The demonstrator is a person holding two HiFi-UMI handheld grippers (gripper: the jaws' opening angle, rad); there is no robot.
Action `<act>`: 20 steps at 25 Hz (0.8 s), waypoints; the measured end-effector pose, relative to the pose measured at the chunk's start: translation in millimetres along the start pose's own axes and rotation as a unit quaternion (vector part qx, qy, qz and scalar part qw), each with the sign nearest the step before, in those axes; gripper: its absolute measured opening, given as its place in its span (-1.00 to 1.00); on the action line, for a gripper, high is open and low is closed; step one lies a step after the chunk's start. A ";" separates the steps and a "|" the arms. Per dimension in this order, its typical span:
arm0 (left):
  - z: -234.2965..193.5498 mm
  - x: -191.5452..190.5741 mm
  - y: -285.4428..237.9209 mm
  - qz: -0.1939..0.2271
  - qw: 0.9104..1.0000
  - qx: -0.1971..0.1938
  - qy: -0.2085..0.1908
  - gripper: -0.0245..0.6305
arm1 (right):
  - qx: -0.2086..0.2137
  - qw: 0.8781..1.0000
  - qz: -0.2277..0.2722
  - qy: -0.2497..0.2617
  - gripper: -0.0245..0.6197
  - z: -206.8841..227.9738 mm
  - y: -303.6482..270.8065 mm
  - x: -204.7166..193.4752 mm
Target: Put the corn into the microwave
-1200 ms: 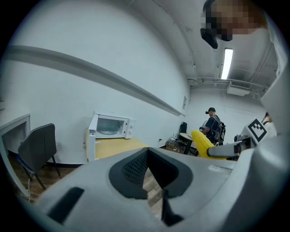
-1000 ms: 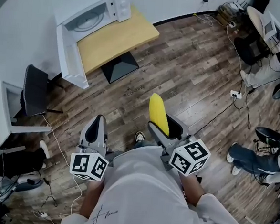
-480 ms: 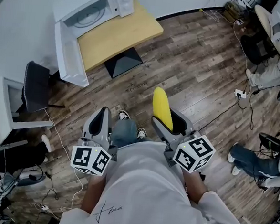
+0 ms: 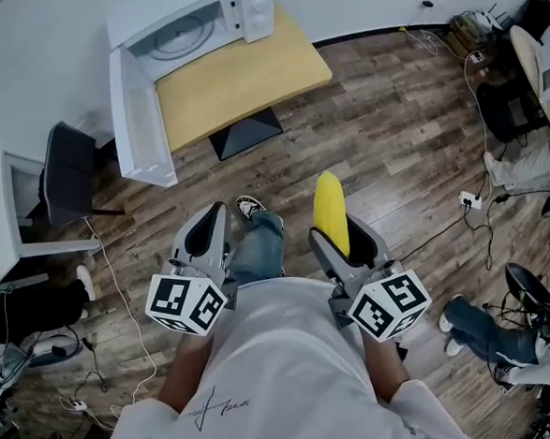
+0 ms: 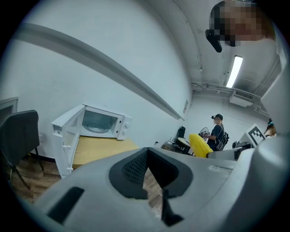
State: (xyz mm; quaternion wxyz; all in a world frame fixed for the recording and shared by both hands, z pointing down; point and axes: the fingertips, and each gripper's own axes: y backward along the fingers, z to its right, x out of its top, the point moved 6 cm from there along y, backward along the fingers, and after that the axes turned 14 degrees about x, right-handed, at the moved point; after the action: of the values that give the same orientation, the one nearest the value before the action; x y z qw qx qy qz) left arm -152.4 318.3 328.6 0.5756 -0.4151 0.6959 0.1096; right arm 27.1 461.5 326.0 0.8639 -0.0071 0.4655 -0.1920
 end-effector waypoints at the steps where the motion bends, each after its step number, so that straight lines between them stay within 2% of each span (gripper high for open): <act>1: -1.5 3.4 -7.0 0.000 1.000 0.001 0.001 -0.97 | 0.001 1.000 -0.001 0.001 -0.11 4.1 -5.4 5.5; 10: -19.8 35.6 -61.7 -0.009 1.000 0.003 0.001 -0.97 | 0.018 1.000 -0.011 -0.001 -0.11 36.5 -66.3 45.1; 20: -48.4 81.8 -116.6 0.002 1.000 0.004 0.002 -0.96 | 0.029 0.999 -0.022 0.011 -0.11 60.4 -131.9 89.1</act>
State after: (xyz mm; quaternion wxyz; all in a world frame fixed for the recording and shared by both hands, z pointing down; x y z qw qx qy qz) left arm -104.1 177.2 308.7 0.5758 -0.4114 0.6984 0.1071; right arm 76.8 299.0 314.1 0.8540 0.0100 0.4689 -0.2251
